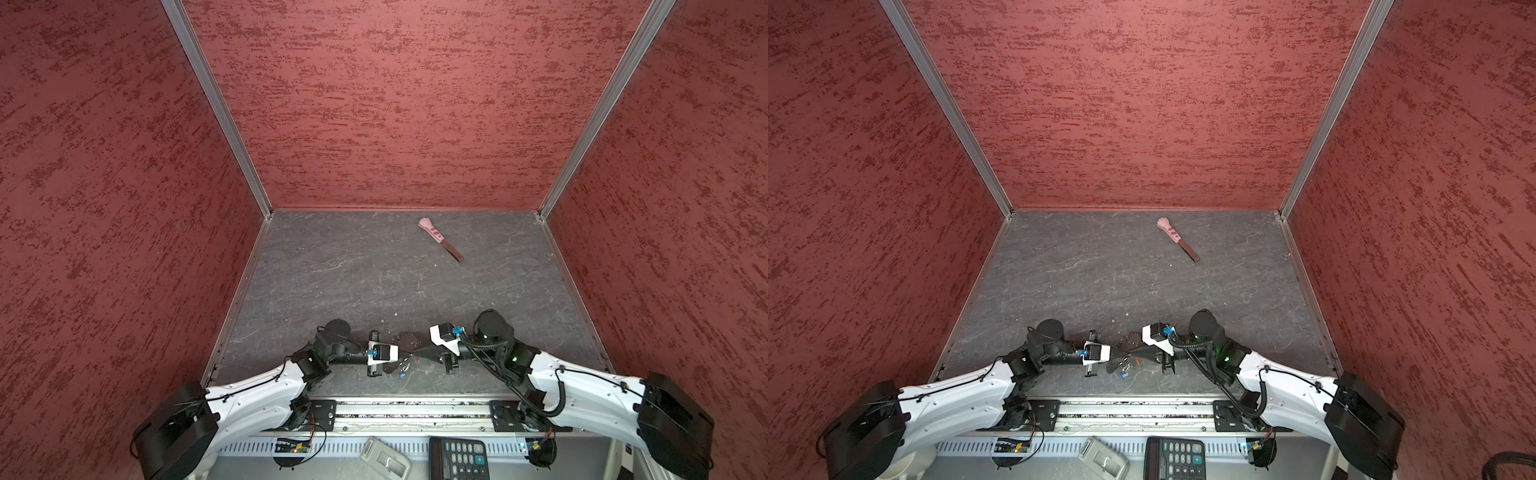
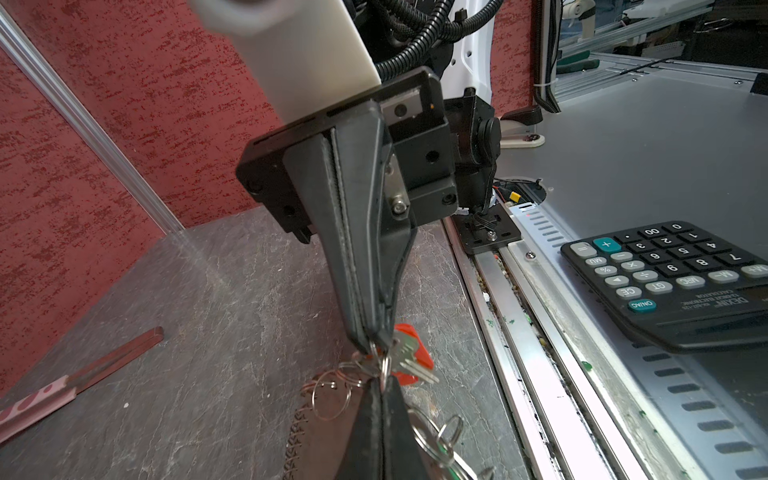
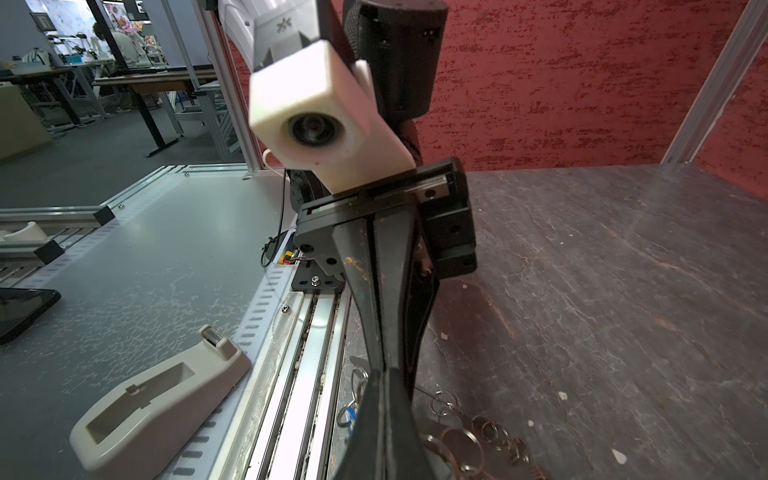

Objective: Put the keys on the keyring

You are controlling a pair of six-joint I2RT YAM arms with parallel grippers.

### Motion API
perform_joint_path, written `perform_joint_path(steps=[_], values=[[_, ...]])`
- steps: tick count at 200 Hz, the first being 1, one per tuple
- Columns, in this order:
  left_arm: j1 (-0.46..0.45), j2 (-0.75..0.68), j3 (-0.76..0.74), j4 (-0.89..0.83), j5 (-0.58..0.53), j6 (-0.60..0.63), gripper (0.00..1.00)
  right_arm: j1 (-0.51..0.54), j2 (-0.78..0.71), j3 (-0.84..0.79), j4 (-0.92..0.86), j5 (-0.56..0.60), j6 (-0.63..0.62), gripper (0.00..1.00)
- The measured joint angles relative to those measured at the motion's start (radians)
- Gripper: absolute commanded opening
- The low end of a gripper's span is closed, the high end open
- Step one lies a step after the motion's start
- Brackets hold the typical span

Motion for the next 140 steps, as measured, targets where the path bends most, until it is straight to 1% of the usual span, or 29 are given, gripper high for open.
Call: perform_joint_path(steps=[31,66,112,140], values=[[-0.003,0.000,0.002,-0.005,0.000,0.026,0.00,0.001,-0.050,0.000,-0.058,0.028,-0.013,0.00],[-0.008,-0.005,0.004,-0.009,-0.005,0.036,0.00,0.002,-0.054,0.000,-0.086,0.034,-0.015,0.00],[-0.005,-0.019,0.011,-0.020,-0.023,0.003,0.00,0.002,-0.060,0.000,-0.078,0.048,-0.011,0.00],[0.014,-0.031,0.014,-0.016,-0.035,-0.040,0.00,0.002,-0.104,-0.015,-0.058,0.095,-0.003,0.00]])
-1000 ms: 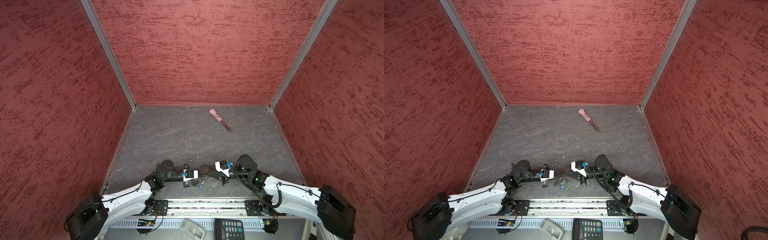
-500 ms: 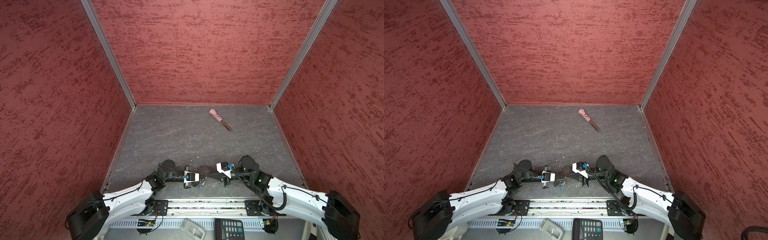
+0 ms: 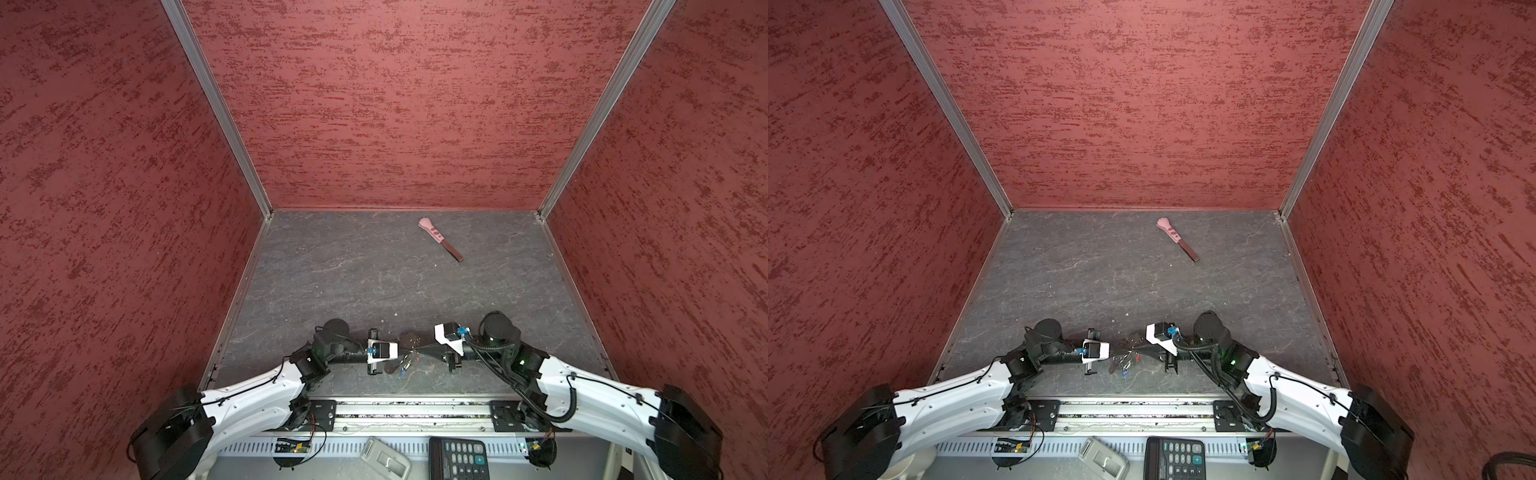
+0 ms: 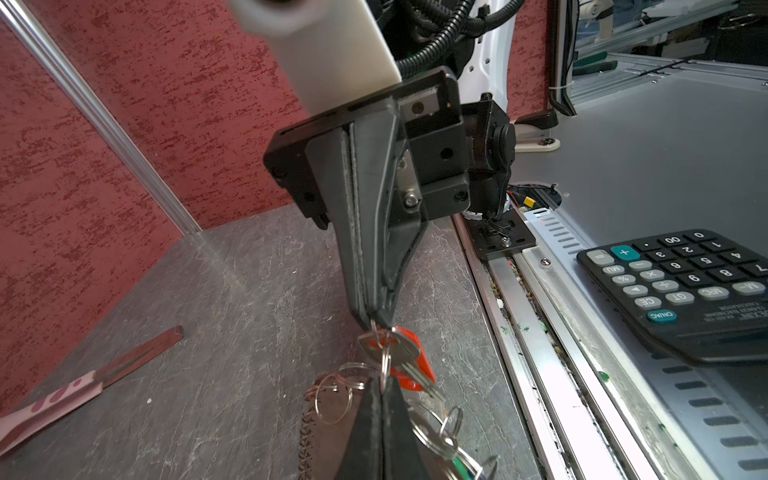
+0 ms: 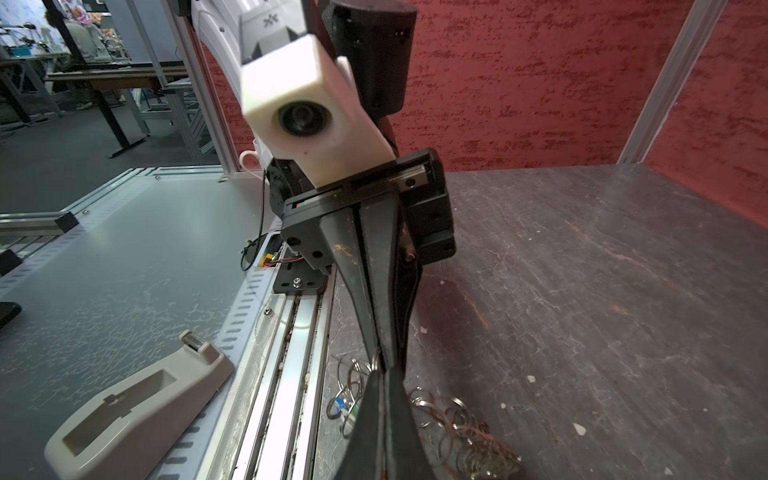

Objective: Put the keys on the keyring

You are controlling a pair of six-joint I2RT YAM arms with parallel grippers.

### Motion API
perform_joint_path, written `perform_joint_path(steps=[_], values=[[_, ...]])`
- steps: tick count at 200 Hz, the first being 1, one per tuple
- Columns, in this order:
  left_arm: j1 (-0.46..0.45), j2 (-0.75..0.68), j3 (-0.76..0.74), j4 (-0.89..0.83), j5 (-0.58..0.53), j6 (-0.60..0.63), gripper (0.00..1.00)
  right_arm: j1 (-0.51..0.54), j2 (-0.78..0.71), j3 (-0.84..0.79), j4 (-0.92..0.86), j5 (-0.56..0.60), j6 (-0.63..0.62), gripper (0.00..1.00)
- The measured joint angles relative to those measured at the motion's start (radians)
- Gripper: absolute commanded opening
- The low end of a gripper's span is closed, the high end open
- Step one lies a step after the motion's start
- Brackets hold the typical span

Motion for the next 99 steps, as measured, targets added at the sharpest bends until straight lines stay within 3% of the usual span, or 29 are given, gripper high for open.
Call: perform_joint_path(steps=[99], values=[[0.075,0.071,0.087,0.002,0.029,-0.239,0.00,0.000,-0.059,-0.027,0.053,0.150,-0.047,0.00]])
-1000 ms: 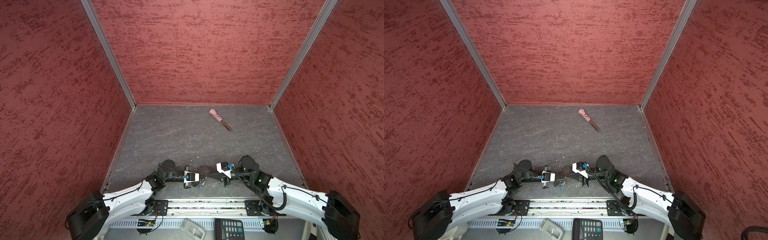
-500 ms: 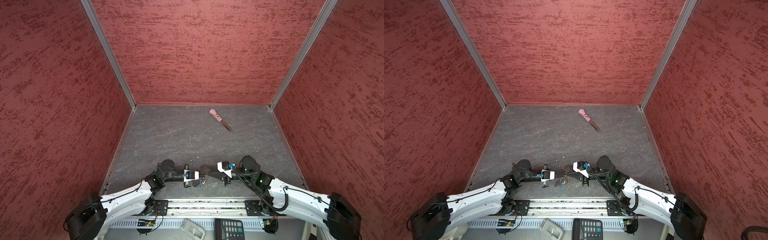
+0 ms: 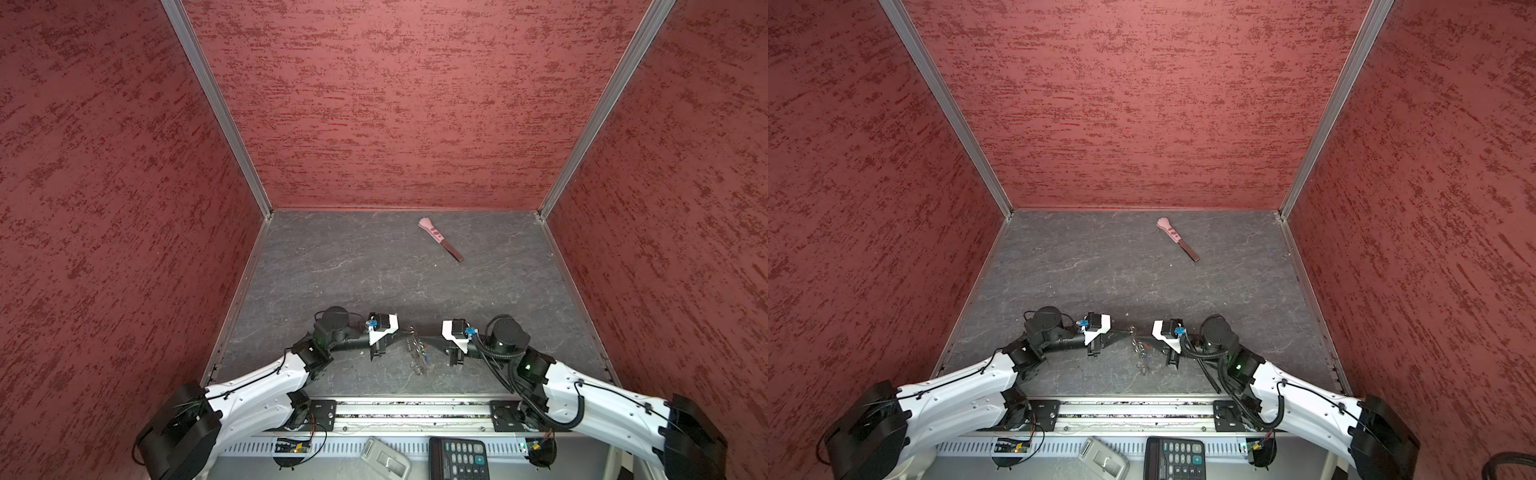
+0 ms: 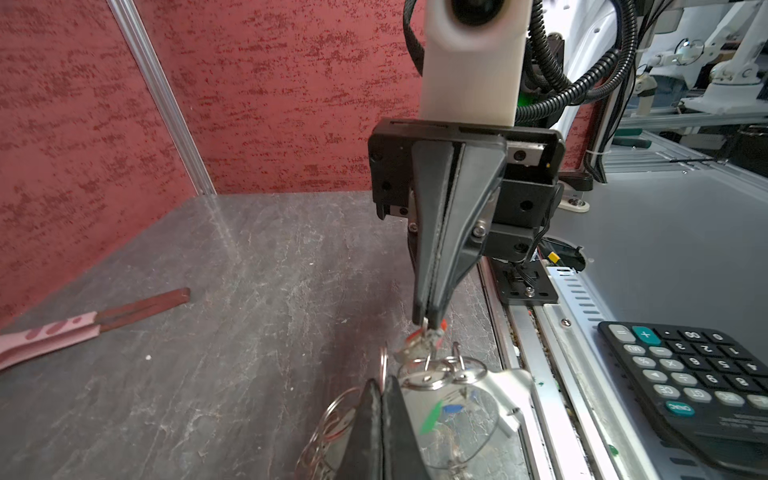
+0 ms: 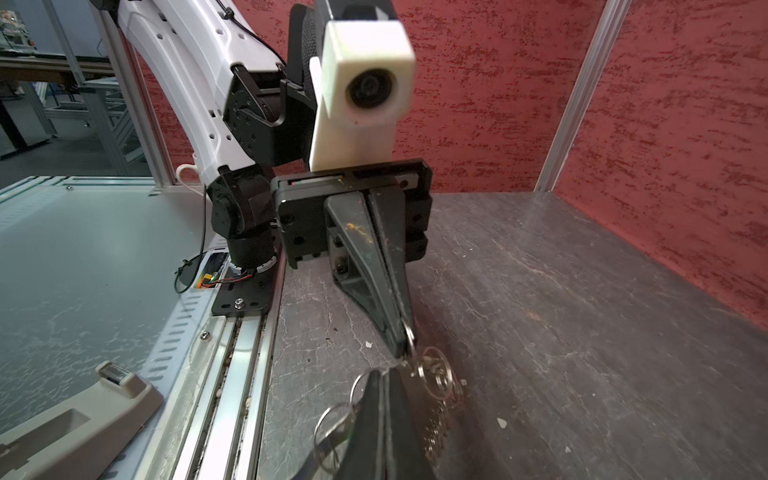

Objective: Put the keys on the keyring

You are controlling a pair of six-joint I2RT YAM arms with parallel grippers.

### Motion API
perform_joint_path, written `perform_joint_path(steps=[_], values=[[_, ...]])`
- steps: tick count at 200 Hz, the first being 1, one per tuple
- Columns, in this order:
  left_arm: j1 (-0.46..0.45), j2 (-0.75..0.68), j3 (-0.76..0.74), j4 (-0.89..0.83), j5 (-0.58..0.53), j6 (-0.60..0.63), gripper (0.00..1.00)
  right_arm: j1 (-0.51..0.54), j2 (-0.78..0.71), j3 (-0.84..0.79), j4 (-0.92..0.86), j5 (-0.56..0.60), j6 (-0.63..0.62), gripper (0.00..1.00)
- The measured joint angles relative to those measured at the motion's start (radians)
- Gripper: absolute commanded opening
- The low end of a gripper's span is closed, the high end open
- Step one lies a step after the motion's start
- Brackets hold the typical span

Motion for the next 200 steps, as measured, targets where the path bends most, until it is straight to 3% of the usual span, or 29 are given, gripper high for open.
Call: perform_joint_path(steps=[93,200], values=[[0.061,0.093,0.112,-0.039,0.068,-0.203,0.00,0.000,0.008,-0.023,0.097,0.092,-0.074,0.00],[0.085,0.140,0.164,-0.122,0.148,-0.289,0.00,0.000,0.054,-0.023,0.141,0.157,-0.082,0.00]])
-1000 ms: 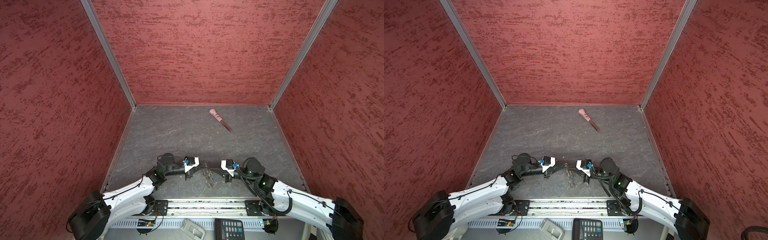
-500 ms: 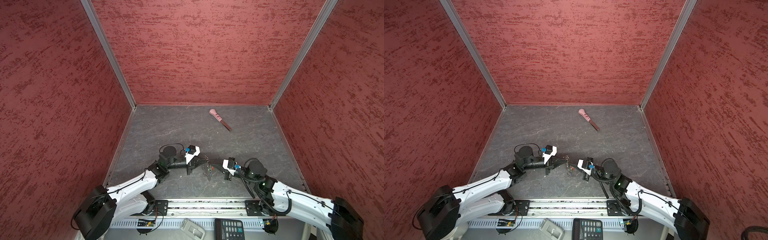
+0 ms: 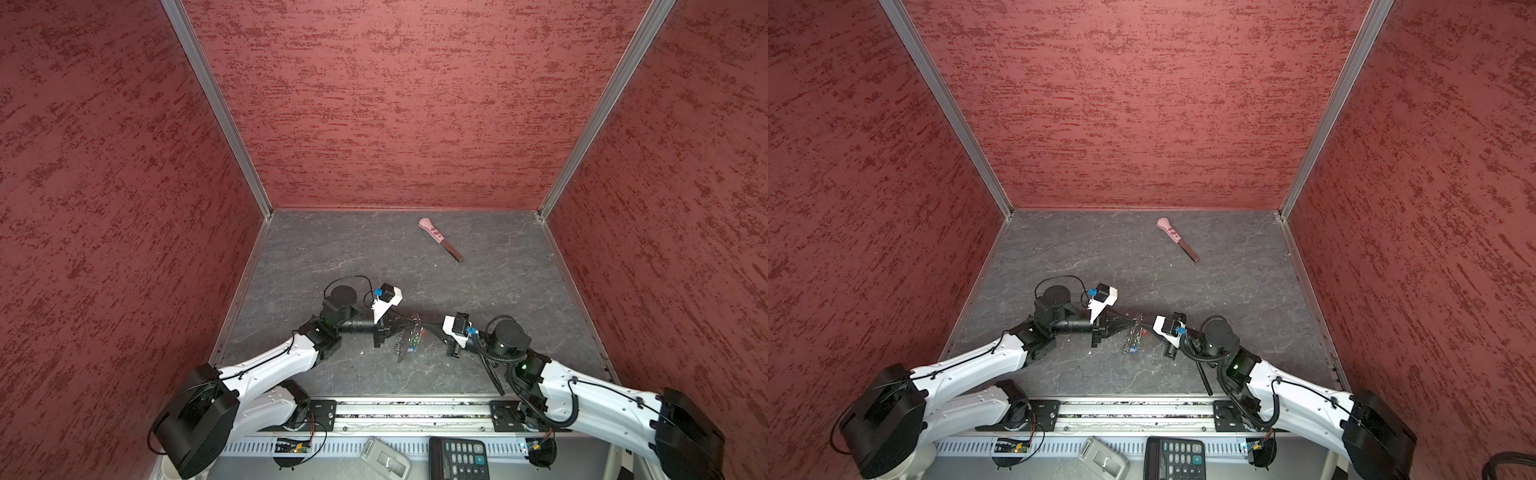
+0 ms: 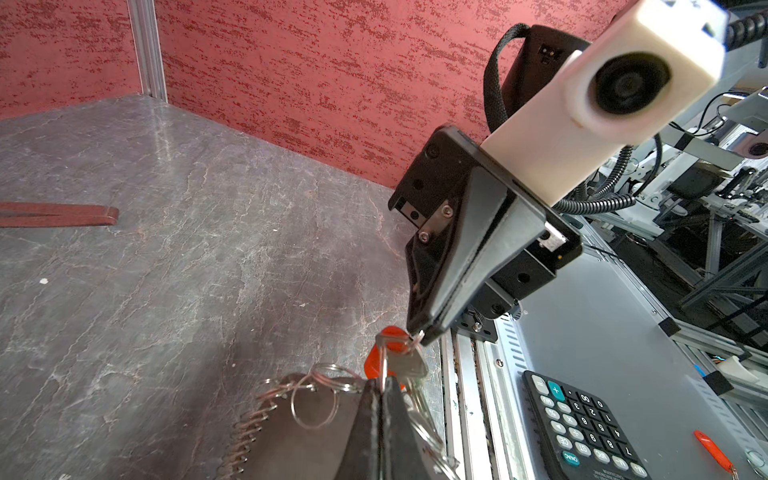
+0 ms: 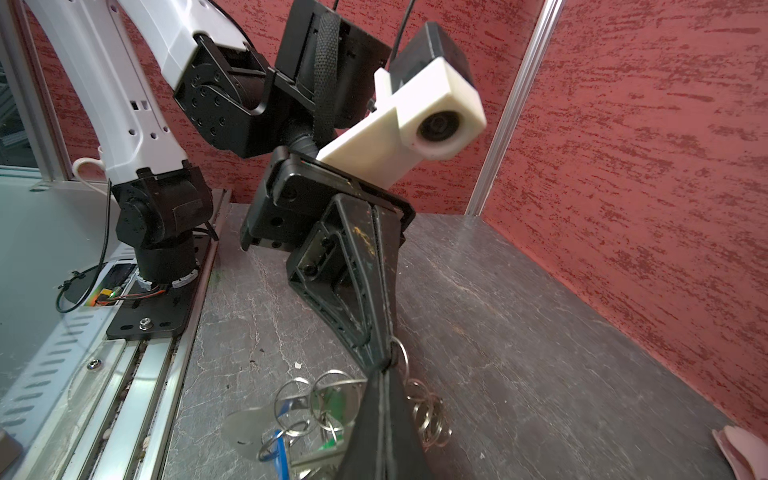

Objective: Put the keys on the keyring

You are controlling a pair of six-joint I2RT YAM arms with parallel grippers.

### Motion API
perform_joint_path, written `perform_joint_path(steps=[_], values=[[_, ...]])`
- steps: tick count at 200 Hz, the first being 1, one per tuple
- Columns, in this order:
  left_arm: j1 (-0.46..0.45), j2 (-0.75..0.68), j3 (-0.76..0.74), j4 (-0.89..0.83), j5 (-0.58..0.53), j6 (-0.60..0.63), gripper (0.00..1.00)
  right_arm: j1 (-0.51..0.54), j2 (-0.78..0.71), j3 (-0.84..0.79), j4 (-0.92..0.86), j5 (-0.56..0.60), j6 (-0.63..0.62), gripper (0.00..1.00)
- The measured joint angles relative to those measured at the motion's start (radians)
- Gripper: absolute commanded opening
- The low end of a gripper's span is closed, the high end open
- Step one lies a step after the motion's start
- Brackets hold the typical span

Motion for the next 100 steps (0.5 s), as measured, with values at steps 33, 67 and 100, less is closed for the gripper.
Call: perform_joint_path(steps=[33,67,100], values=[[0.000,0.004,0.002,-0.011,0.015,-0.004,0.00,0.000,0.006,0.000,0.006,0.011,0.000,0.00],[0.001,0.009,0.008,-0.025,0.019,-0.007,0.00,0.000,0.021,0.000,0.014,0.013,-0.002,0.00],[0.001,0.017,0.010,-0.037,0.019,-0.010,0.00,0.000,0.032,0.000,0.015,0.013,-0.002,0.00]])
